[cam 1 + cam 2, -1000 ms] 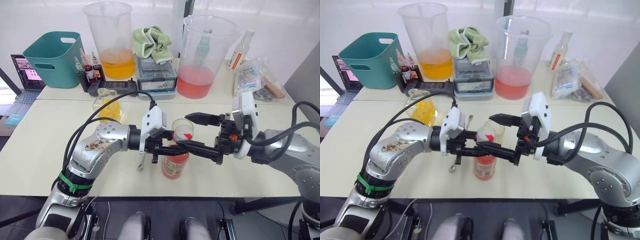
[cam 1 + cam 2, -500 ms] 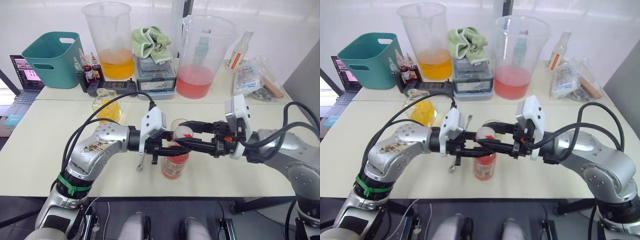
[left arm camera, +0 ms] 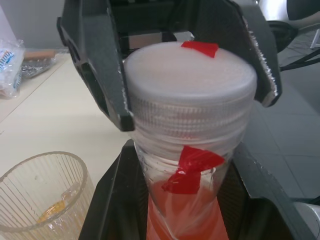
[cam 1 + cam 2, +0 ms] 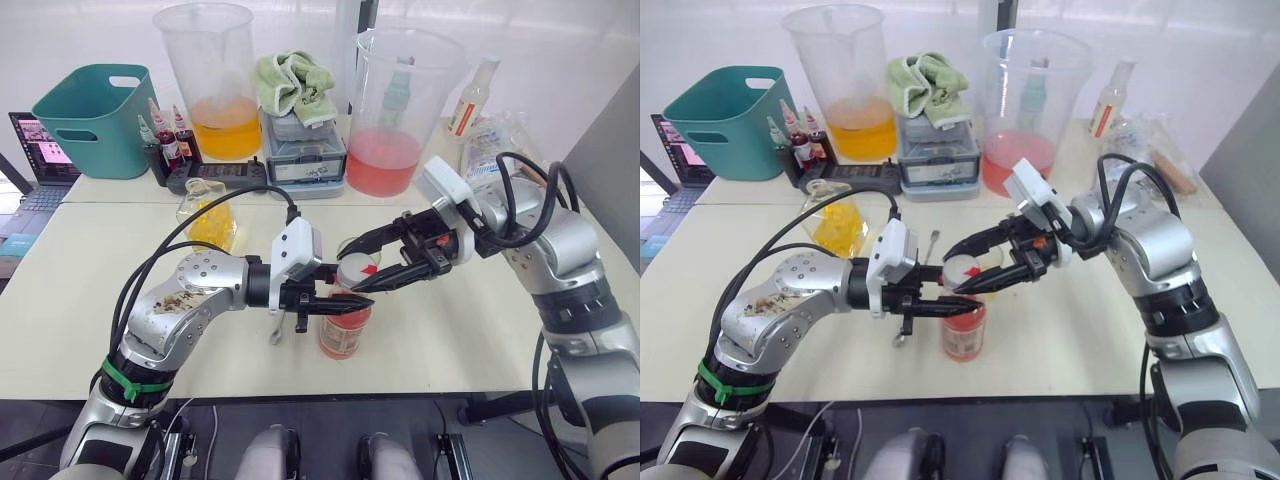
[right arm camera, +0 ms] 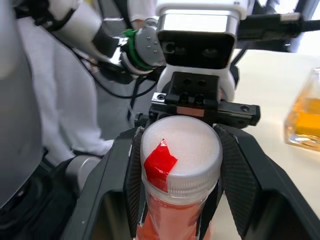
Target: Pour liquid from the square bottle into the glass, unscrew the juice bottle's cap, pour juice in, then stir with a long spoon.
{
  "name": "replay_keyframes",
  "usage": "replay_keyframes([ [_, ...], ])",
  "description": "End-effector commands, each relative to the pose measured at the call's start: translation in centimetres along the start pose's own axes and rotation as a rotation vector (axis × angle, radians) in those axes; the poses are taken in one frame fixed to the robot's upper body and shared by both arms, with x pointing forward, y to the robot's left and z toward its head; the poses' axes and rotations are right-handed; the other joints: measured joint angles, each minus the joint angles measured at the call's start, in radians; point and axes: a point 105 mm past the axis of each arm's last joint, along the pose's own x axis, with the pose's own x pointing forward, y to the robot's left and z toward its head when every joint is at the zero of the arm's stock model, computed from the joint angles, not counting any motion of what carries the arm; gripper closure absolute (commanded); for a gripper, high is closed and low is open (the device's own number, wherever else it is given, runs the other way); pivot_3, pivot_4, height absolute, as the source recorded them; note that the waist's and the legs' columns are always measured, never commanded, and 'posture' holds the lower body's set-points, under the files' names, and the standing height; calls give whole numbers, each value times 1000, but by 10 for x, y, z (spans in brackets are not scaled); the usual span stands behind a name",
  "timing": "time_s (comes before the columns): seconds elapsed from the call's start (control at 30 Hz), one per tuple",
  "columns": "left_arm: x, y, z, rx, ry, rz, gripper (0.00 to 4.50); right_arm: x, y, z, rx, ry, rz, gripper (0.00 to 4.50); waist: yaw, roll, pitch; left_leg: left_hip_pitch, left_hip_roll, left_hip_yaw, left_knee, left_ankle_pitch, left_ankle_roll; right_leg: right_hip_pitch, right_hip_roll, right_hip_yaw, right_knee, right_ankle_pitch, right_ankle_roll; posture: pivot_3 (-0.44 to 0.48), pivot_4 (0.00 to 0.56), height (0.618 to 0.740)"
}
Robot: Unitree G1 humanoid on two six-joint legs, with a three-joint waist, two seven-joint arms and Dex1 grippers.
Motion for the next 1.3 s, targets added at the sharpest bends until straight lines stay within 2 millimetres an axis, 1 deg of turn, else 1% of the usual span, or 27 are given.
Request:
replay_keyframes([
  [0.03, 1, -4, 0, -10, 4, -11, 3190, 2, 0, 25, -112, -27, 67, 2794, 0, 0, 0, 0, 0, 0, 0, 0, 0, 0, 0, 0, 0, 0, 0, 0, 150, 739],
  [0.1, 1, -4, 0, -10, 3, -12, 3190, 2, -2, 26, -109, -32, 61, 2794, 2, 0, 0, 0, 0, 0, 0, 0, -1, 0, 0, 0, 0, 0, 0, 0, 150, 739],
  [0.17, 1, -6, -1, -11, 5, -15, 3190, -5, 2, 27, -56, -49, 49, 1758, 3, 0, 0, 0, 0, 0, 0, 0, -1, 0, -1, 0, 0, 0, 0, 0, 150, 739],
  [0.23, 1, -7, -1, -11, 6, -17, 3190, -13, 7, 30, -32, -55, 38, 1142, 5, 0, 0, 0, -1, 0, 0, 0, -1, 0, -1, 0, 0, 0, 1, 0, 150, 739],
  [0.33, 1, -8, -2, -16, 5, -22, 3190, -25, 4, 40, -89, -92, -102, 96, 6, 0, 0, 0, -1, 0, 0, 0, -1, 1, -2, -1, 0, 1, 1, 0, 150, 739],
  [0.37, 2, -8, -2, -17, 4, -23, 3190, -28, 5, 42, -100, -100, -132, 43, 5, 0, 0, 0, -1, 0, 0, 0, -1, 1, -2, -1, 0, 1, 1, 0, 150, 739],
  [0.43, 2, -9, -3, -21, 1, -27, 3190, -33, 12, 45, -105, -111, -204, 43, 6, 0, 0, 0, 0, 0, 0, 0, -1, 0, -2, -1, 0, 1, 1, 0, 150, 739],
  [0.47, 2, -9, -4, -24, -2, -31, 3190, -32, 17, 42, -94, -106, -253, 43, 9, 0, 0, 0, -1, 0, -1, 0, -1, 0, -2, -1, 0, 1, 1, 0, 150, 739],
  [0.53, 3, -10, -4, -26, -6, -36, 3190, -30, 23, 39, -78, -99, -308, 43, 9, 0, 0, 0, -1, -1, -1, 0, -1, 1, -3, -1, 0, 1, 1, 0, 150, 739],
  [0.67, 5, -11, -4, -25, -18, -35, 3190, -19, 34, 30, -18, -153, -465, 43, 10, 0, 0, 0, -1, -1, -2, 0, -1, 1, -3, -1, -1, 1, 0, 0, 150, 739],
  [0.73, 5, -11, -4, -29, -22, -38, 3190, -15, 35, 26, -10, -156, -539, 43, 11, 0, 0, 0, -1, -1, -2, 0, -1, 1, -4, 0, -1, 1, 0, 0, 150, 739],
  [0.9, 7, -11, -4, -31, -30, -47, 3190, -5, 37, 21, 20, -176, -647, 43, 14, 0, 0, 0, -1, -1, -2, 0, -1, 1, -3, 0, -1, 1, 0, 0, 150, 739],
  [1.13, 8, -11, -4, -31, -38, -51, 3190, 2, 36, 9, 30, -108, -692, 43, 16, 0, 0, 0, -1, 0, -2, 0, 0, 1, -3, 0, -1, 1, 1, 0, 150, 739],
  [1.23, 8, -10, -5, -29, -39, -50, 3190, 2, 34, 8, 34, -106, -699, 844, 16, 0, 0, 0, -1, 0, -2, 0, 0, 1, -3, 0, -2, 1, 1, 0, 150, 739],
  [1.3, 7, -10, -5, -29, -39, -48, 3190, 3, 34, 5, 37, -86, -694, 1542, 16, 0, 0, 0, -1, 0, -2, 0, 0, 1, -3, 0, -2, 1, 1, 0, 150, 739],
])
